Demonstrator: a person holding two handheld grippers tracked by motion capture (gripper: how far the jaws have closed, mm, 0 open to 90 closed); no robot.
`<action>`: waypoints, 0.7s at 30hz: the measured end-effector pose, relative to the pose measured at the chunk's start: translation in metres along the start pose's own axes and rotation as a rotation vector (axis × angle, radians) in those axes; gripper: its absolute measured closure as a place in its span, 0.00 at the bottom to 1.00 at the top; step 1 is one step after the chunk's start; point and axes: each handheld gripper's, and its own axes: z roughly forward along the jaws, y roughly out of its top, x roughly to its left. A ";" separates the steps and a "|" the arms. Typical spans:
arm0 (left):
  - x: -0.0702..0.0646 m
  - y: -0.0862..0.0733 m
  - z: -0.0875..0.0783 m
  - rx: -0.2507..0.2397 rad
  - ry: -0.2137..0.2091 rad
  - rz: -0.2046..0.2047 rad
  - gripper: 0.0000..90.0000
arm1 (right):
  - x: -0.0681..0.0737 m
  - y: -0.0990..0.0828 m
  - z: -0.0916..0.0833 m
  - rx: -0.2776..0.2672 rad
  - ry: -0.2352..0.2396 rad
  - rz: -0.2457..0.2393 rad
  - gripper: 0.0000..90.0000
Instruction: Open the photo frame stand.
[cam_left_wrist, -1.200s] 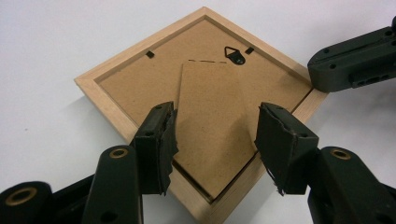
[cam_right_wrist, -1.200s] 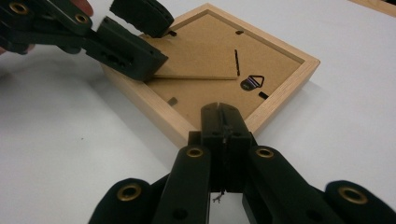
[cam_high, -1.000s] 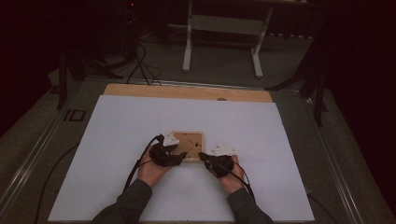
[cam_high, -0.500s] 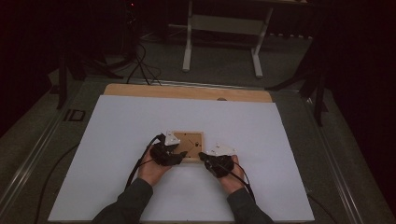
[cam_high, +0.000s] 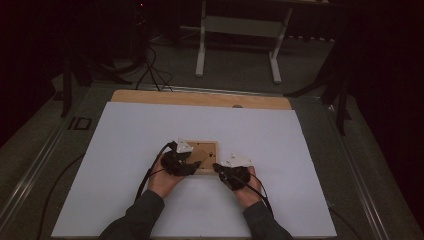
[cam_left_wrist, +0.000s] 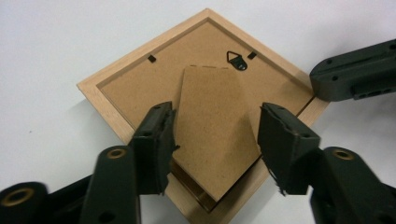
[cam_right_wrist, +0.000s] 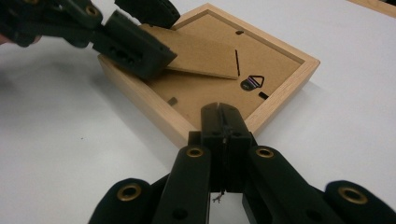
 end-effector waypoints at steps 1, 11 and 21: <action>0.000 -0.001 0.001 0.008 0.002 0.004 0.48 | 0.000 0.000 0.000 0.000 0.000 0.000 1.00; 0.003 -0.004 -0.001 0.013 -0.018 -0.025 0.56 | 0.000 0.000 0.000 0.000 0.000 0.001 1.00; 0.011 0.003 -0.005 0.005 -0.098 -0.167 0.52 | 0.000 0.000 0.000 -0.001 0.002 -0.001 1.00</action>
